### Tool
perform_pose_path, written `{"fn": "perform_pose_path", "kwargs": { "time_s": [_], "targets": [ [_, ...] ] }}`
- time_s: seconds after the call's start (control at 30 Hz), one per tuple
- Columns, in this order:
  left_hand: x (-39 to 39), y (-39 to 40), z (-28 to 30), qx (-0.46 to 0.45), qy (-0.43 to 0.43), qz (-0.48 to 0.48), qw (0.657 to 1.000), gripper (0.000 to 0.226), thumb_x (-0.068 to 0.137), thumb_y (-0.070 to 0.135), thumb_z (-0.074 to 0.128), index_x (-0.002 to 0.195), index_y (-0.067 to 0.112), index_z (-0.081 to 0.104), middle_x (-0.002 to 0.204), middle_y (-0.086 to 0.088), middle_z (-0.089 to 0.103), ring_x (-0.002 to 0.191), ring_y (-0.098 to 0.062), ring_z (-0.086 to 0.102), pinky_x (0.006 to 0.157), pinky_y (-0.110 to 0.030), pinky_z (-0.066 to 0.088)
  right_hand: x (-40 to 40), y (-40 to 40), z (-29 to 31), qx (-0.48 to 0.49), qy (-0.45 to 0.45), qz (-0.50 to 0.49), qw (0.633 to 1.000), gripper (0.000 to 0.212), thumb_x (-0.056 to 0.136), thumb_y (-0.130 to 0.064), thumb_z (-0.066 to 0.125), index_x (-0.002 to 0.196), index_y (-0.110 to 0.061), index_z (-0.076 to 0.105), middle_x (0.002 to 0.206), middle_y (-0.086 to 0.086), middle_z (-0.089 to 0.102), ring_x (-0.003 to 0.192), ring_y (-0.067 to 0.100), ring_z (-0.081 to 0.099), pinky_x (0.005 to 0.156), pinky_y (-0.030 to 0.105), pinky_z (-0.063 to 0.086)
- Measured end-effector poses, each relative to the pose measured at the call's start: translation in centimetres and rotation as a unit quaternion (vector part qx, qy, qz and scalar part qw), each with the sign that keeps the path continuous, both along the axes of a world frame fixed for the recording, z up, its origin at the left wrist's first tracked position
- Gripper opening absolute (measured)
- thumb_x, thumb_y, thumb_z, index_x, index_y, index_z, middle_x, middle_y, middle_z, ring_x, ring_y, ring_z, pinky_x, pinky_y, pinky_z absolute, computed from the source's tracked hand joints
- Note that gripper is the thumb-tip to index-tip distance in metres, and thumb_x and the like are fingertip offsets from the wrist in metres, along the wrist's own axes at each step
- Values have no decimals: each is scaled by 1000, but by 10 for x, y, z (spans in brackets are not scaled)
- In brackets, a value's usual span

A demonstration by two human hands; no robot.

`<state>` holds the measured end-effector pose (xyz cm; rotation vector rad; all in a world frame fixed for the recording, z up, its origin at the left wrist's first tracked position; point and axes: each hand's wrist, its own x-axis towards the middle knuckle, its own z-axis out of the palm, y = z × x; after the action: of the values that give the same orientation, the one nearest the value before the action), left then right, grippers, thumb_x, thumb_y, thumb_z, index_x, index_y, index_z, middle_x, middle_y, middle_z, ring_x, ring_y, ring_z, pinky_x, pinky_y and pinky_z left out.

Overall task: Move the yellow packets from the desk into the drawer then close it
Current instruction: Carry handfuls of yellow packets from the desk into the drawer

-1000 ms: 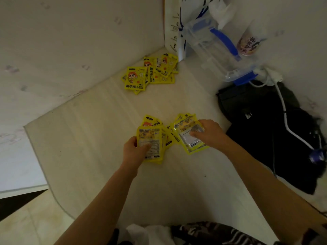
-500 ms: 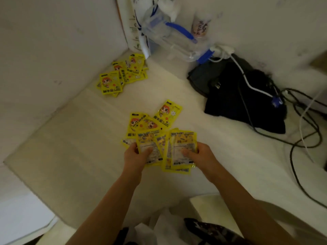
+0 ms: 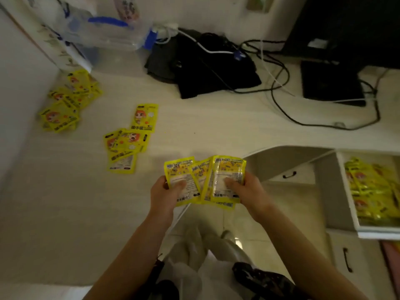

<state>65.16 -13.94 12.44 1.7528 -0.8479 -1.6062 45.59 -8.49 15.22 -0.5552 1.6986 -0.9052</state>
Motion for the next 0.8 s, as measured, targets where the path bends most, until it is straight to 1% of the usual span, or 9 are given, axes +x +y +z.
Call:
{"fn": "perform_pose_path", "kwargs": {
  "time_s": [0.07, 0.13, 0.23, 0.3, 0.37, 0.43, 0.53, 0.67, 0.8],
  "targets": [
    [-16, 8, 0, -1, -5, -44, 999, 17, 75, 10, 74, 90, 15, 68, 91, -13, 73, 87, -32, 71, 79, -51, 58, -12, 25, 0, 0, 7, -43, 999, 15, 88, -6, 62, 96, -18, 66, 99, 10, 73, 93, 28, 70, 85, 46, 57],
    [-35, 19, -1, -4, -6, -90, 996, 18, 74, 11, 74, 90, 16, 69, 91, -11, 74, 87, -31, 71, 80, -52, 57, -26, 51, -2, 4, 15, -84, 996, 16, 88, -6, 63, 102, -14, 66, 101, 11, 73, 94, 28, 70, 85, 47, 57],
    [-70, 43, 1, -6, 8, -147, 989, 18, 79, 4, 70, 95, 11, 67, 91, -10, 74, 83, -26, 70, 77, -42, 57, -48, 94, -4, 6, 15, -133, 991, 19, 88, -6, 63, 107, -9, 65, 101, 12, 73, 93, 28, 70, 85, 49, 57],
    [-93, 63, 3, -4, 18, -182, 983, 18, 80, 3, 70, 94, 13, 67, 88, -6, 74, 79, -21, 71, 73, -36, 57, -62, 126, -8, 10, 12, -167, 986, 16, 88, -7, 62, 104, -10, 66, 100, 13, 73, 93, 30, 70, 86, 52, 56],
    [-116, 85, 2, 6, 22, -214, 977, 19, 80, 4, 71, 94, 15, 66, 87, -3, 73, 78, -19, 71, 69, -33, 55, -76, 161, -11, 17, 6, -202, 979, 14, 89, -9, 62, 102, -11, 66, 100, 13, 73, 93, 30, 70, 86, 52, 56],
    [-138, 111, 1, 16, 25, -241, 970, 20, 80, 5, 71, 94, 17, 64, 88, -2, 73, 79, -17, 70, 67, -30, 54, -91, 196, -12, 17, 3, -235, 972, 18, 89, -10, 63, 107, -8, 64, 101, 14, 72, 92, 30, 71, 85, 51, 56],
    [-170, 155, -1, 19, 21, -275, 961, 21, 80, 6, 72, 96, 17, 64, 92, -3, 73, 84, -20, 71, 71, -32, 54, -112, 251, -13, 19, -10, -276, 961, 22, 89, -10, 63, 110, -5, 61, 103, 17, 71, 93, 32, 70, 84, 49, 57],
    [-212, 215, -3, 30, 18, -301, 953, 23, 80, 4, 72, 97, 17, 64, 96, -6, 73, 89, -23, 70, 77, -37, 56, -141, 318, -15, 28, -29, -320, 947, 19, 89, -9, 63, 107, -4, 61, 101, 17, 71, 93, 34, 70, 85, 51, 56],
    [-253, 264, -5, 47, 23, -306, 951, 24, 78, 2, 72, 98, 14, 65, 98, -11, 72, 89, -27, 69, 84, -45, 56, -172, 372, -12, 26, -48, -358, 932, 10, 90, -8, 62, 100, -9, 60, 98, 13, 70, 93, 32, 69, 86, 49, 56]
  ]
}}
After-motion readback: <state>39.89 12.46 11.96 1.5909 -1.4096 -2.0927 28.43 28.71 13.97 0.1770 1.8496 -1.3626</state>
